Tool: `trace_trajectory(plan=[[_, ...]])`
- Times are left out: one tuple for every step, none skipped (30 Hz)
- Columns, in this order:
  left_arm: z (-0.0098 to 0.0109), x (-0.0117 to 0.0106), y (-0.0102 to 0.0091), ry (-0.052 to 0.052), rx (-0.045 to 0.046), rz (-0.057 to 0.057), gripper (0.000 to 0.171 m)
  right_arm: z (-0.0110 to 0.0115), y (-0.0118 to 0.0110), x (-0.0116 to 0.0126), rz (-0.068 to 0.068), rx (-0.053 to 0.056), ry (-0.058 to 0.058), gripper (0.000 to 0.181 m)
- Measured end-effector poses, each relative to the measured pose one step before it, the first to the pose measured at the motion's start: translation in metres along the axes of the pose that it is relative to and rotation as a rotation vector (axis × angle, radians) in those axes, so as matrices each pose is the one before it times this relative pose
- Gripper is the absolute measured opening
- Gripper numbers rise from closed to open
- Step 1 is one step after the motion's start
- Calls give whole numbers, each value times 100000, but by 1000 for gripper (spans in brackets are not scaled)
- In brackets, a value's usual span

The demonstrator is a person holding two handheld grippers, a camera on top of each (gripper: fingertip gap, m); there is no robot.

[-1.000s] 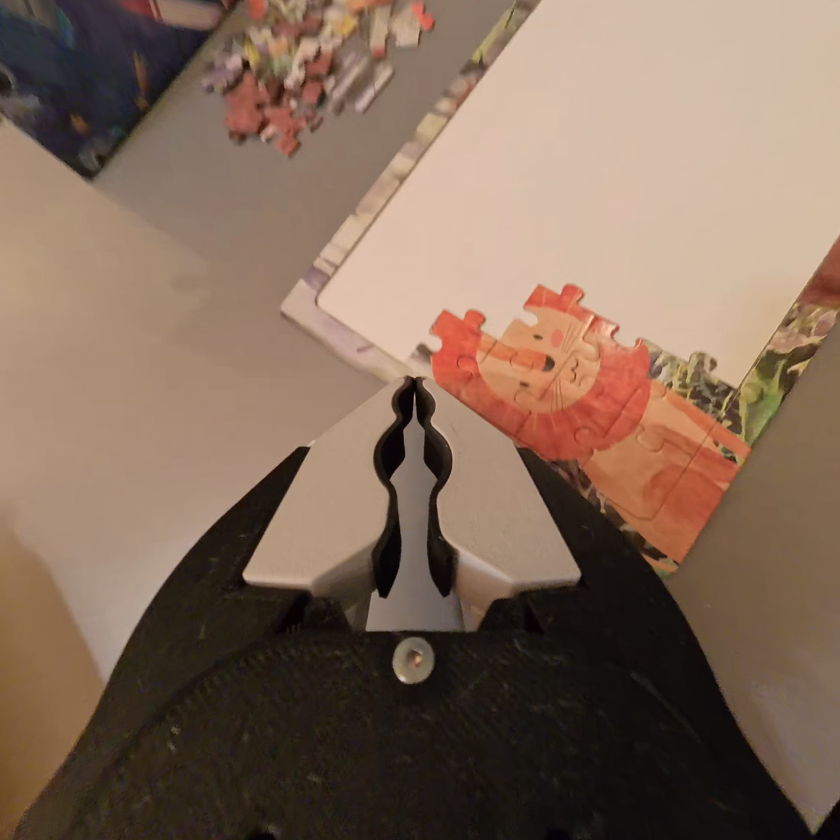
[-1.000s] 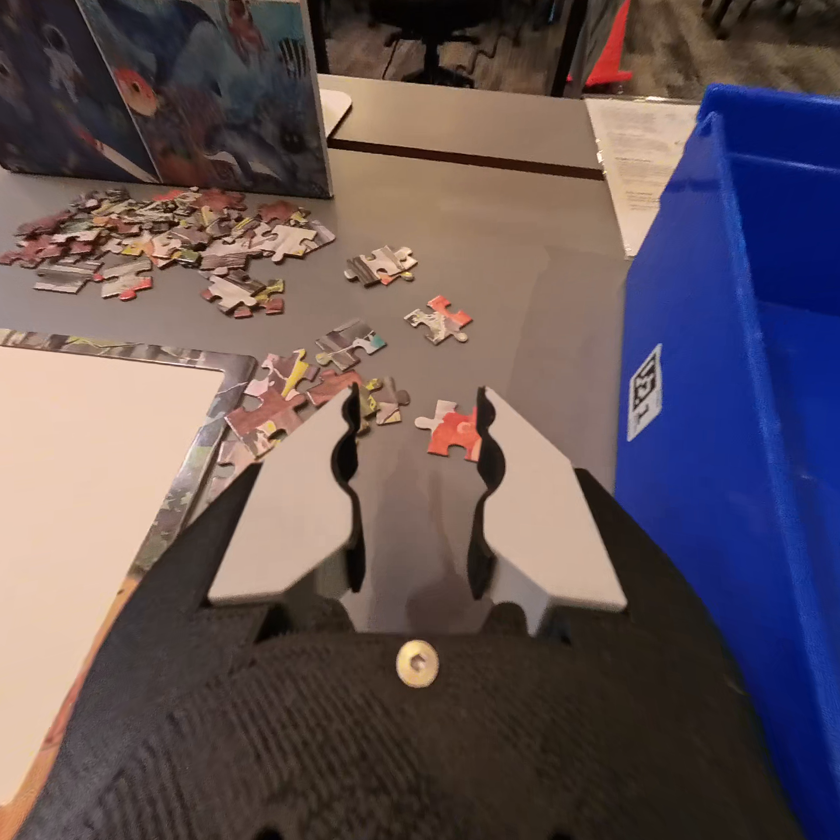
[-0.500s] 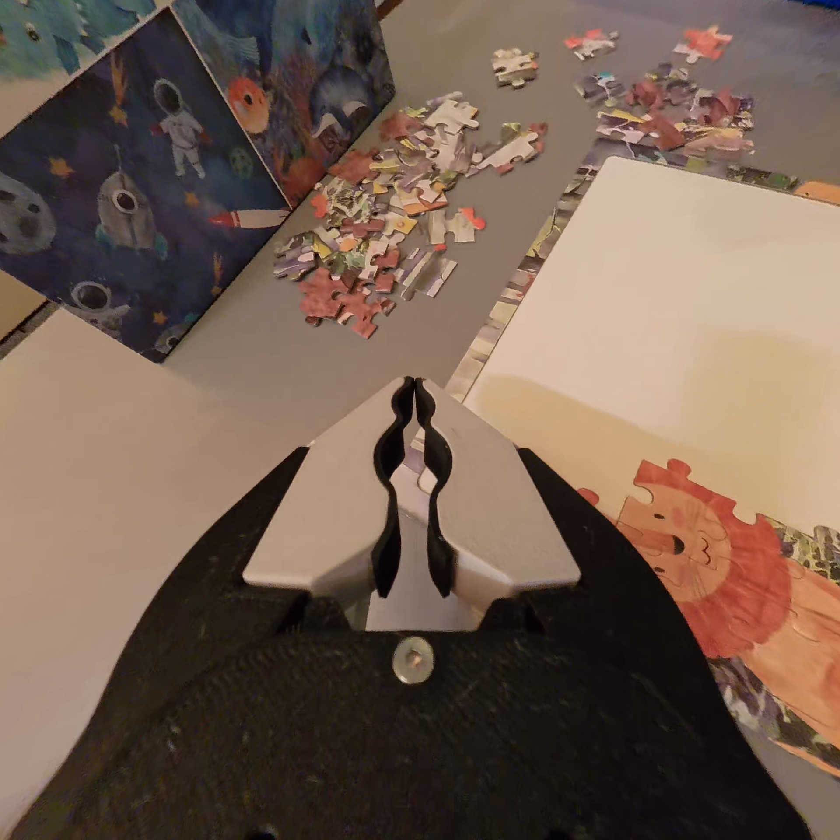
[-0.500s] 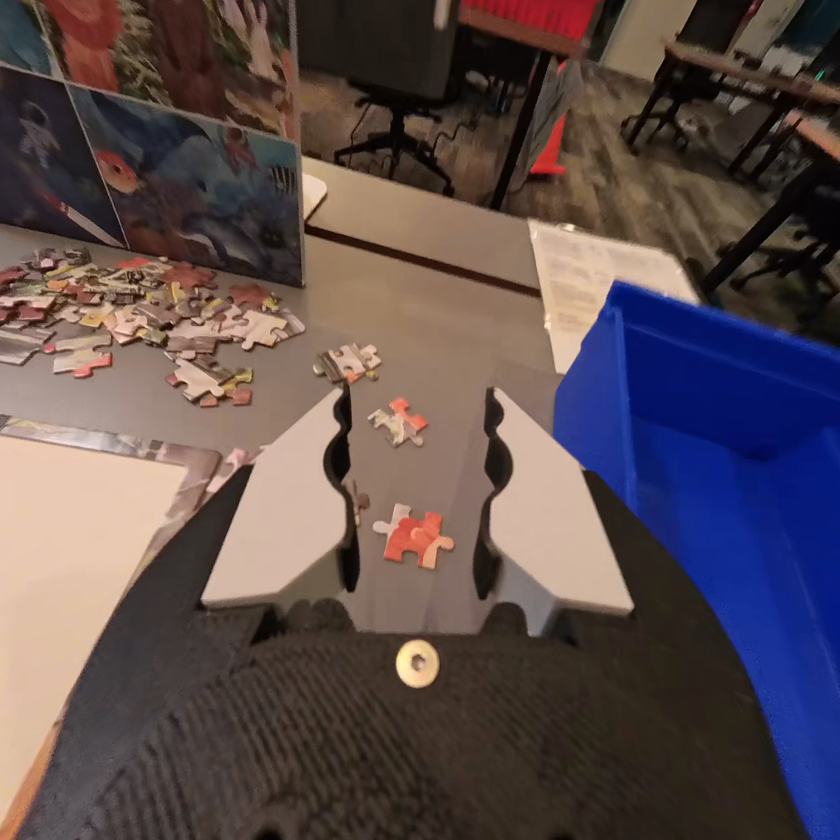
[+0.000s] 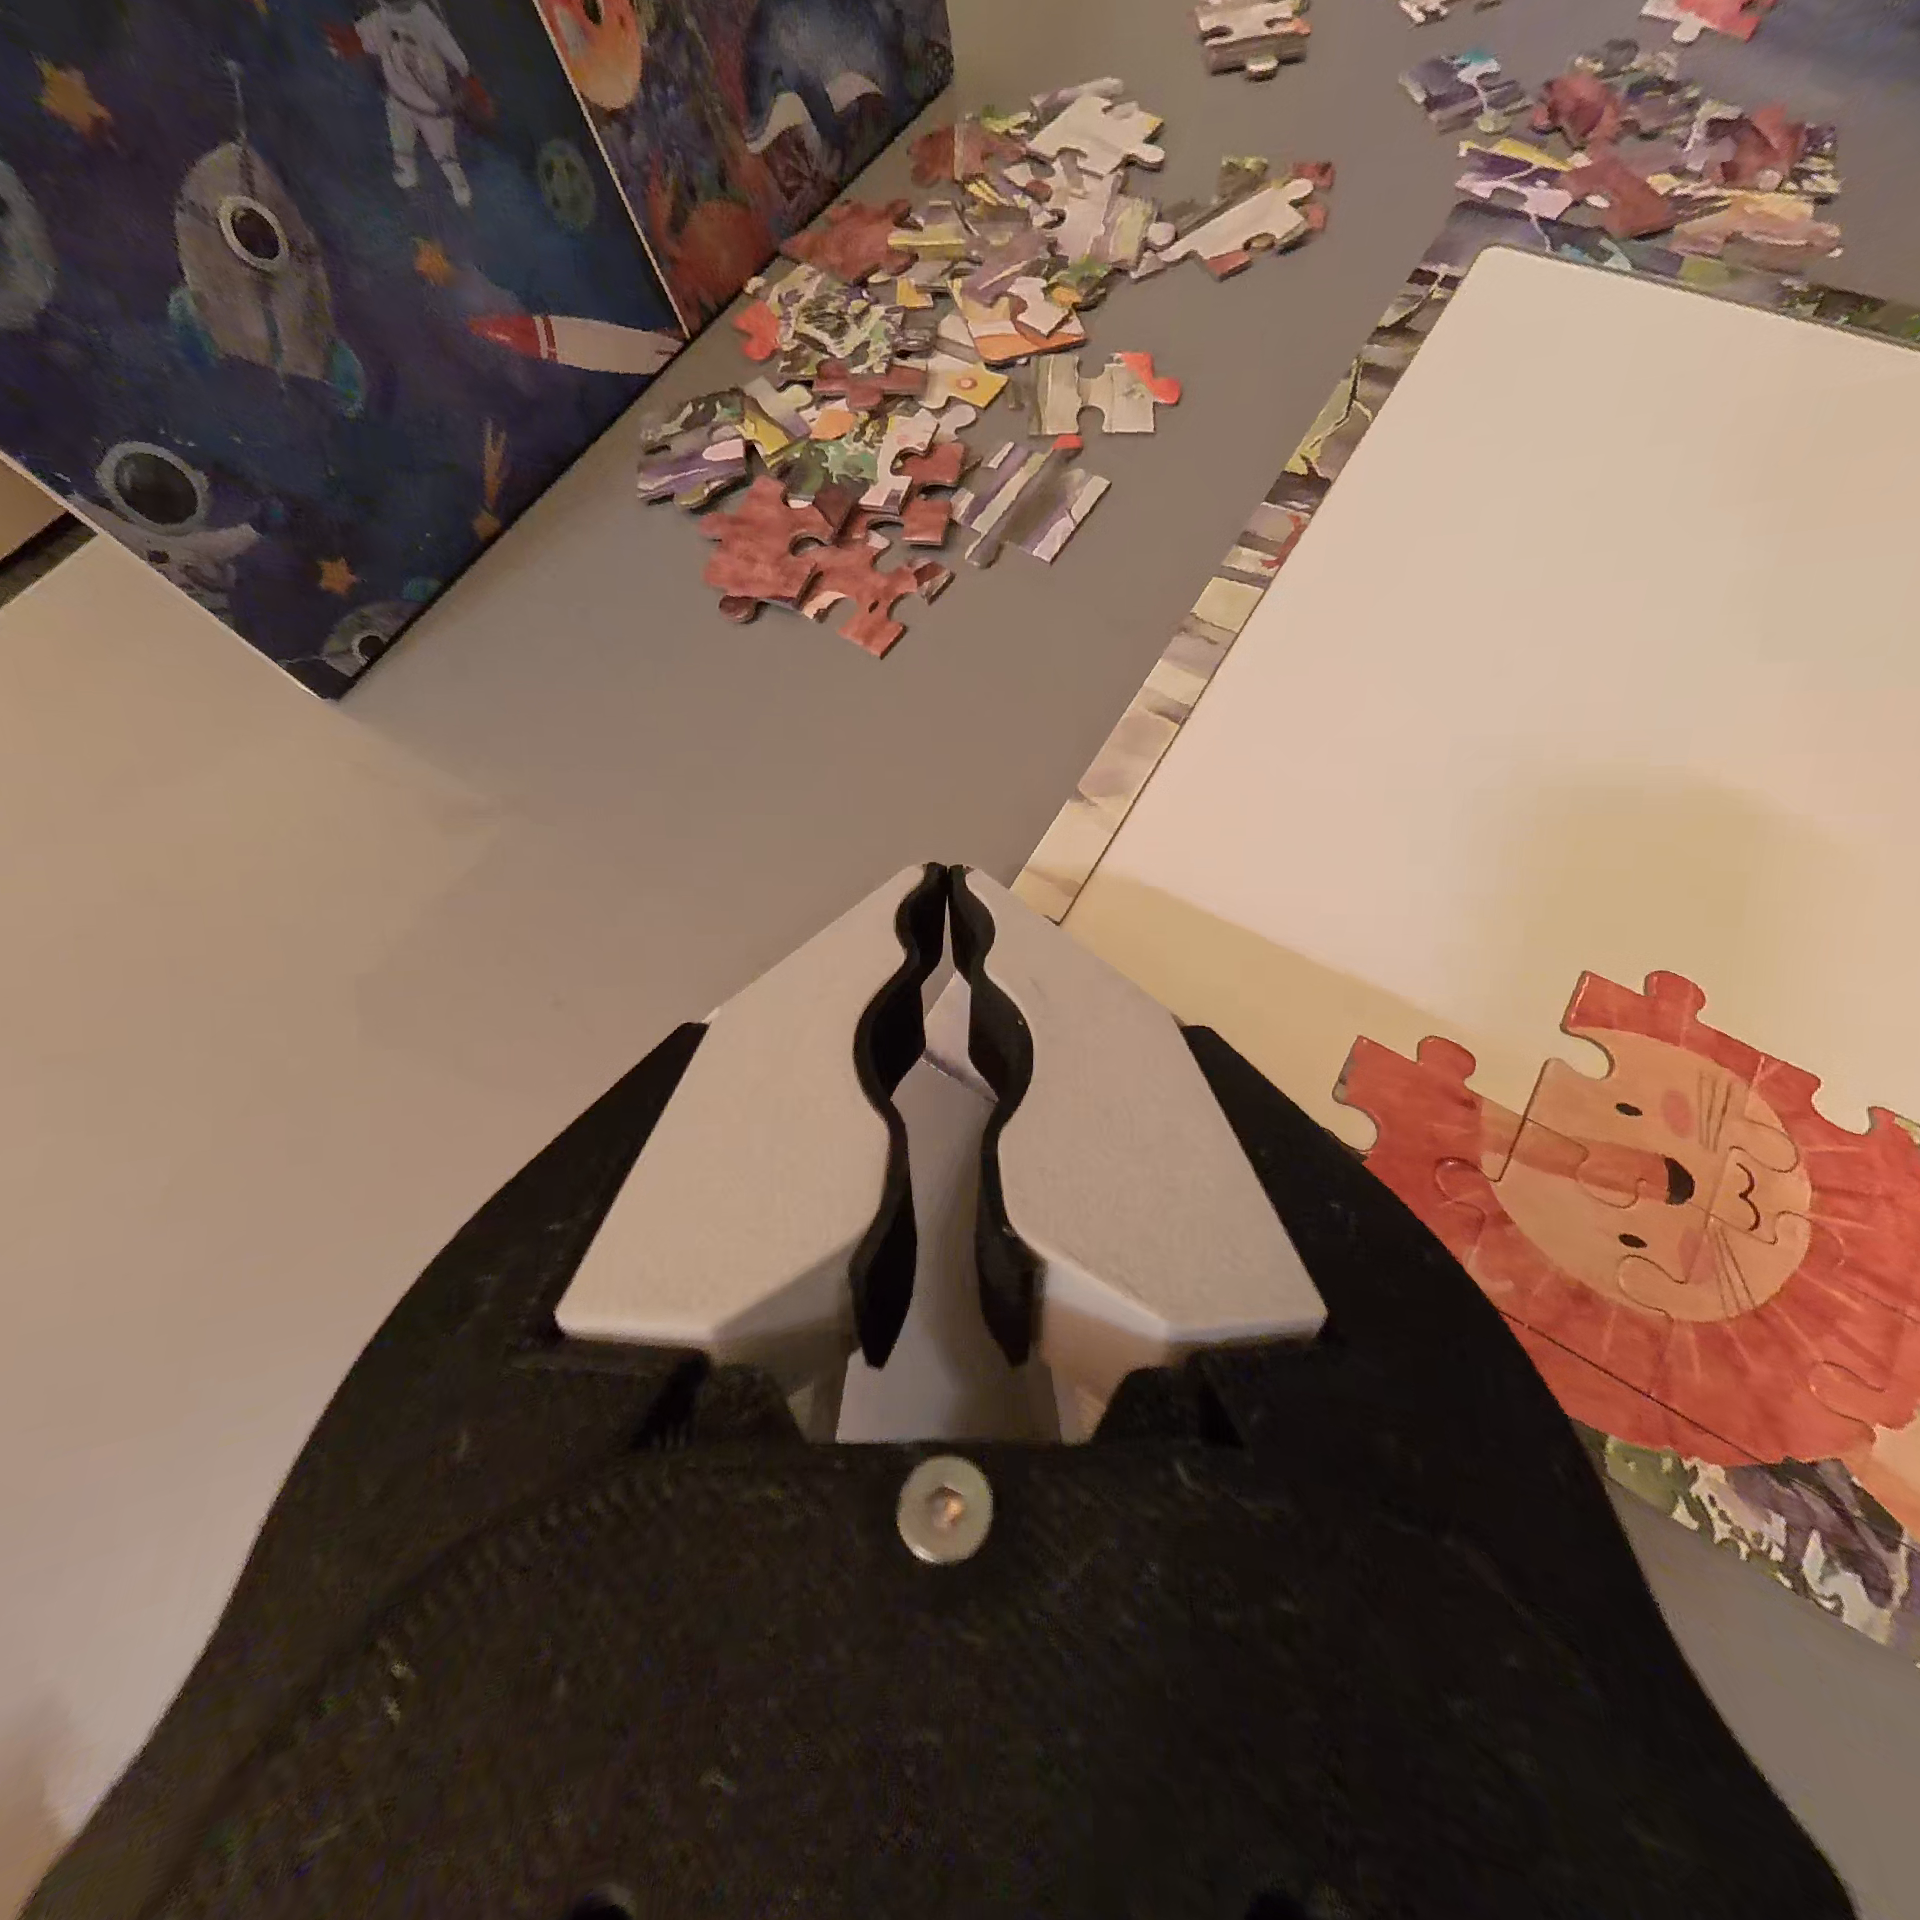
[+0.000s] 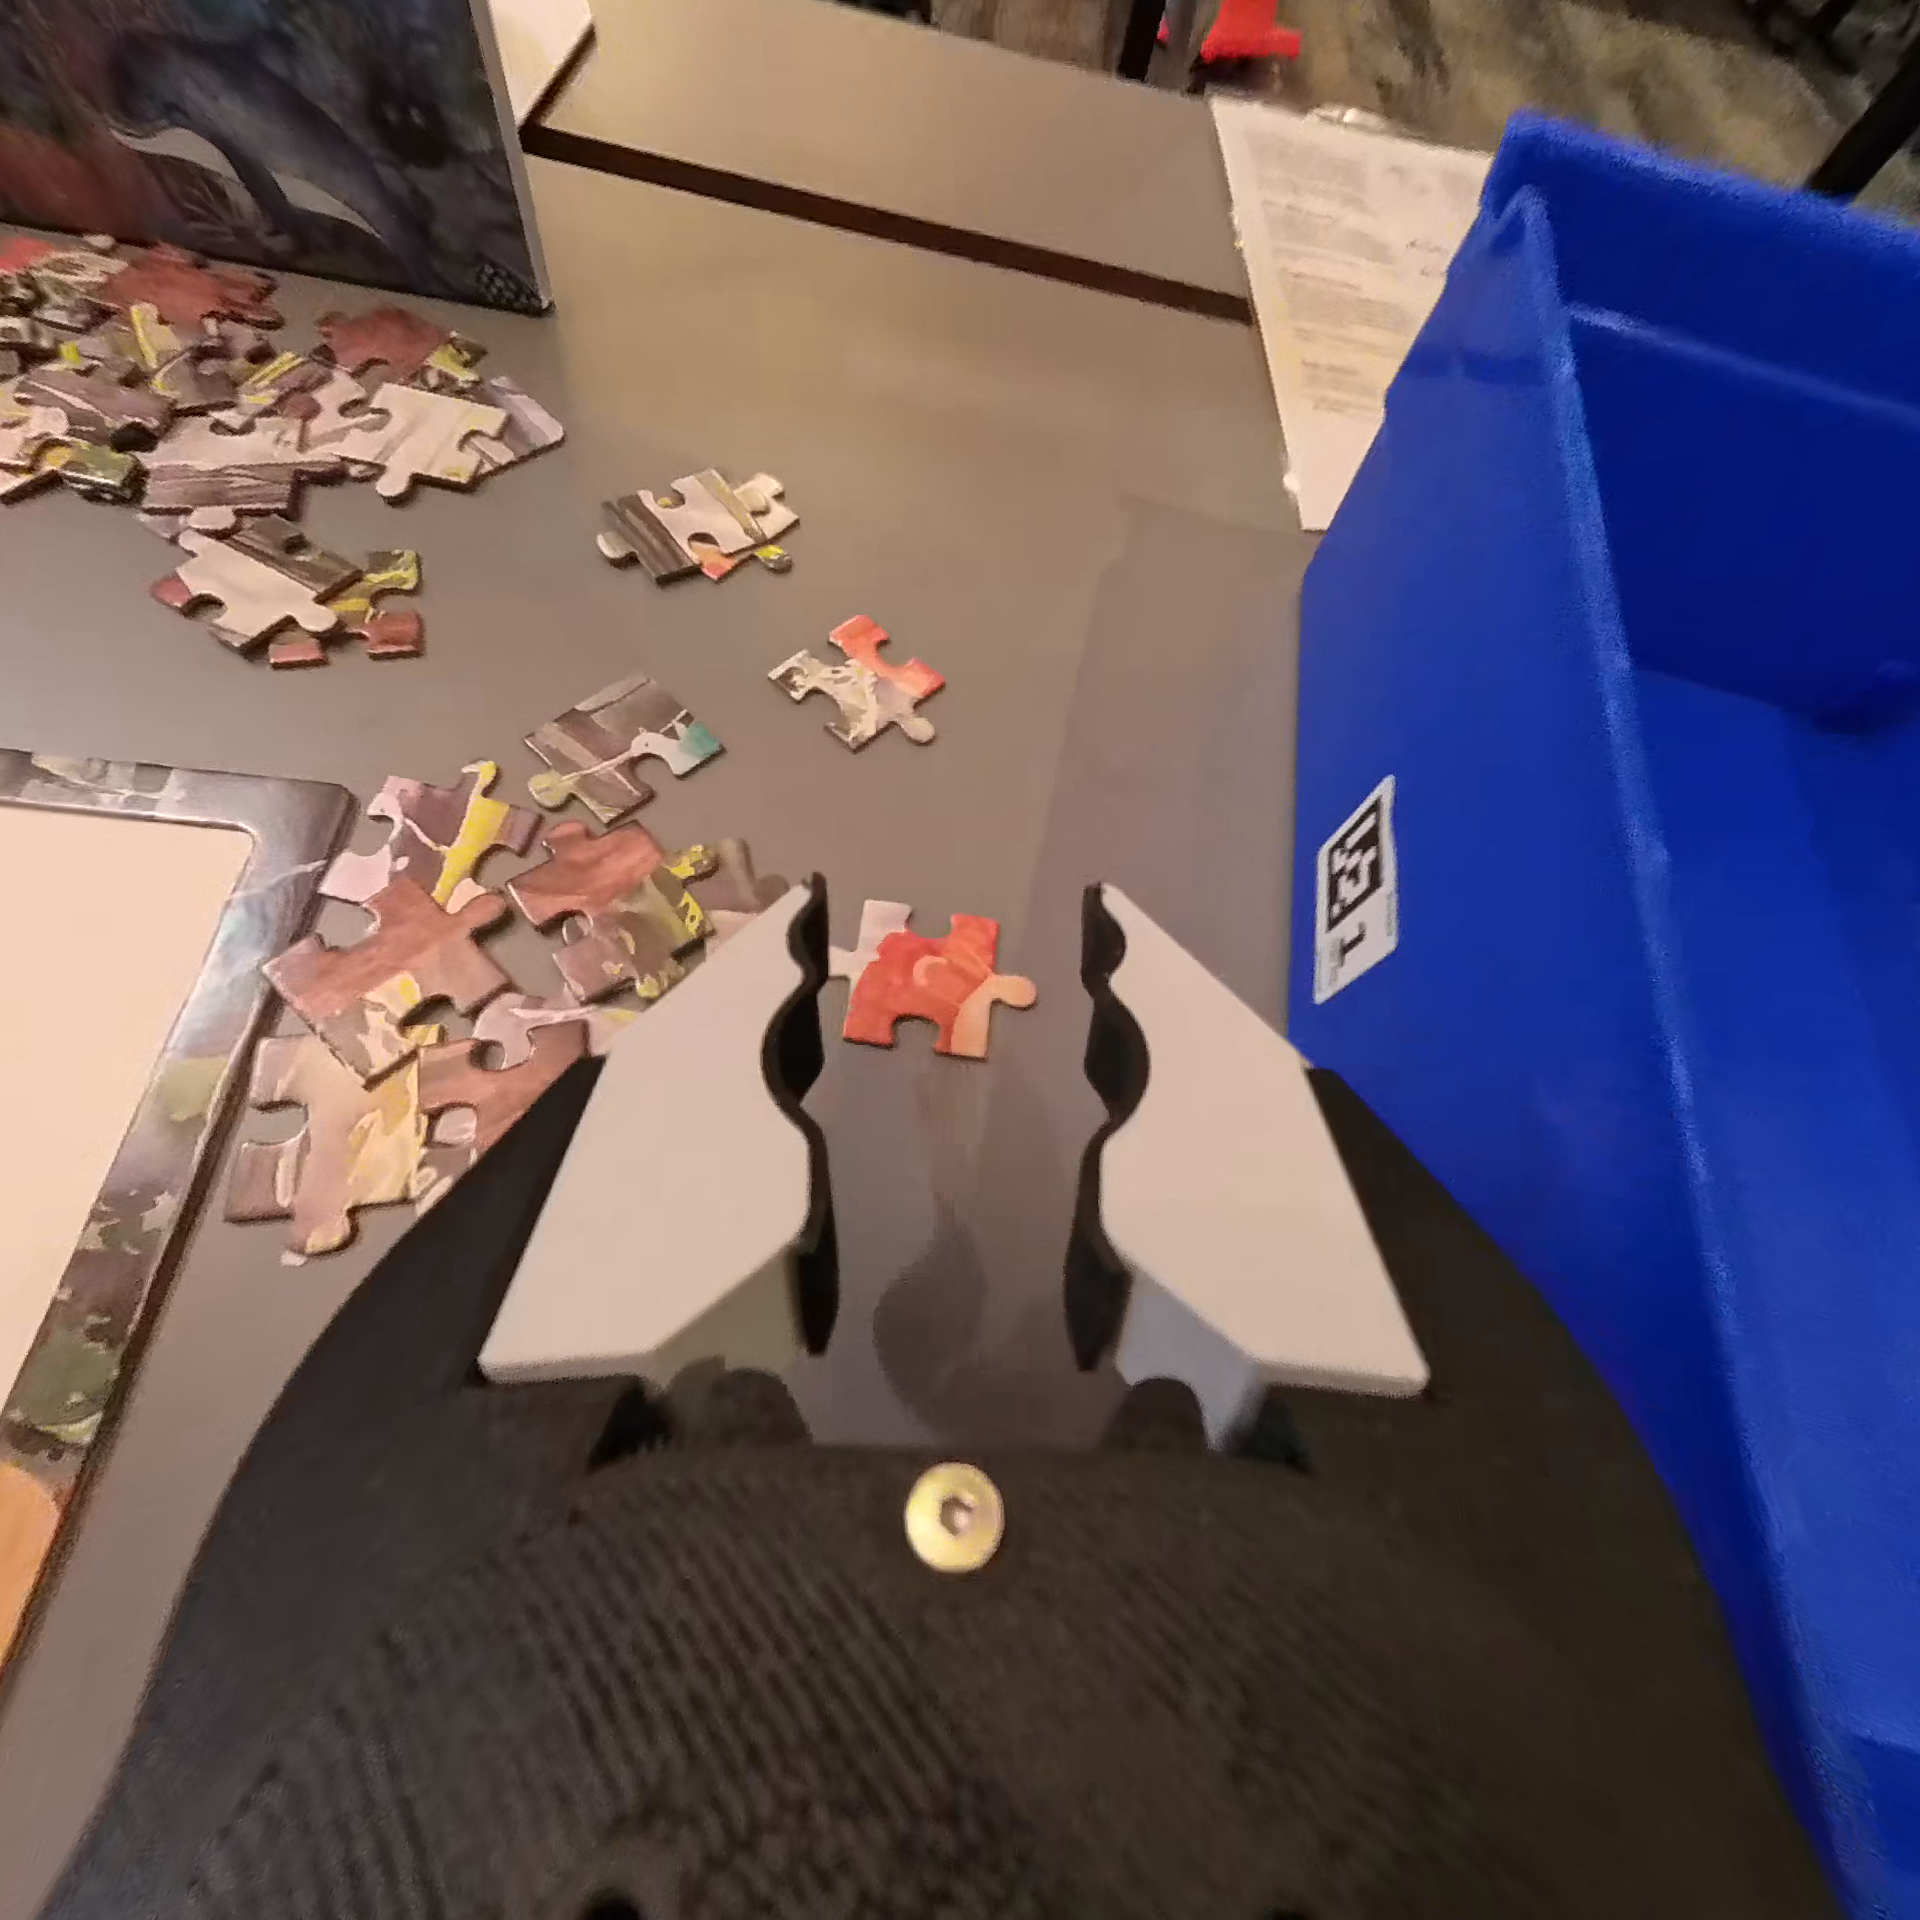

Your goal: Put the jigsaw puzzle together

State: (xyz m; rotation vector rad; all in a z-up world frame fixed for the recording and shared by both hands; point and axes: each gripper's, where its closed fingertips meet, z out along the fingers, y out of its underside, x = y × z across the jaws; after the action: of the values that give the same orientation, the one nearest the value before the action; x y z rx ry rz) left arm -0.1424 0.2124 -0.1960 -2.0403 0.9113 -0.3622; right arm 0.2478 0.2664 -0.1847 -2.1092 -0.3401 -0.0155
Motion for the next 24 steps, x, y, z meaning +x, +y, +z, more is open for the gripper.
trace_trajectory(plan=[[33,23,46,255,-359,-105,0,228,327,-69,2338,-1100,-2023,51],[61,35,84,322,-615,-25,0,226,297,-109,2923,-1019,-2613,55],[64,36,62,240,-562,78,0,178,299,-88,3155,-1184,-2704,57],[25,24,29,135,-288,127,0,108,237,54,2797,-1431,-1691,61],[-9,30,2,171,40,126,0,47,123,60,1855,-820,-997,62],[-31,51,-28,272,295,115,0,42,112,118,1055,-694,-5,64],[-49,47,-51,449,455,20,0,96,245,108,469,-1526,434,66],[-61,43,-44,623,516,-272,0,202,394,45,192,-2643,301,68],[-46,24,-51,704,491,-540,0,280,479,56,209,-3350,355,68],[-59,13,-33,724,399,-638,0,145,125,146,-164,-1167,1347,65],[-43,-2,-13,600,305,-655,0,45,18,64,-497,-217,923,65],[-38,2,-19,532,300,-552,0,22,19,17,-527,-136,624,64],[-26,4,-23,377,226,-392,0,3,-4,-51,-361,14,-113,62],[-17,3,-8,172,101,-188,0,-23,-12,-23,-93,72,-180,60],[0,0,13,48,-6,3,0,-31,-13,-38,-47,169,-233,52],[9,8,17,-59,-130,170,0,-20,-4,-33,-86,117,-228,48],[19,21,25,-148,-170,296,0,-19,1,-8,-45,28,-49,48],[18,17,26,-158,-183,344,0,-8,7,-9,-90,-3,-96,47],[17,13,28,-170,-196,379,0,-35,19,-33,-216,-17,-212,47],[9,24,16,-134,-143,398,0,-60,42,-36,-230,-28,-261,46],[7,33,12,-121,-90,391,0,-85,45,-84,-365,-126,-582,39],[3,25,11,-128,-56,406,0,-54,18,-3,-349,-143,82,39],[-2,18,15,-140,-46,380,0,-48,-33,82,-506,90,749,39],[9,24,6,-105,-49,348,0,-89,-141,25,-741,556,629,39]])
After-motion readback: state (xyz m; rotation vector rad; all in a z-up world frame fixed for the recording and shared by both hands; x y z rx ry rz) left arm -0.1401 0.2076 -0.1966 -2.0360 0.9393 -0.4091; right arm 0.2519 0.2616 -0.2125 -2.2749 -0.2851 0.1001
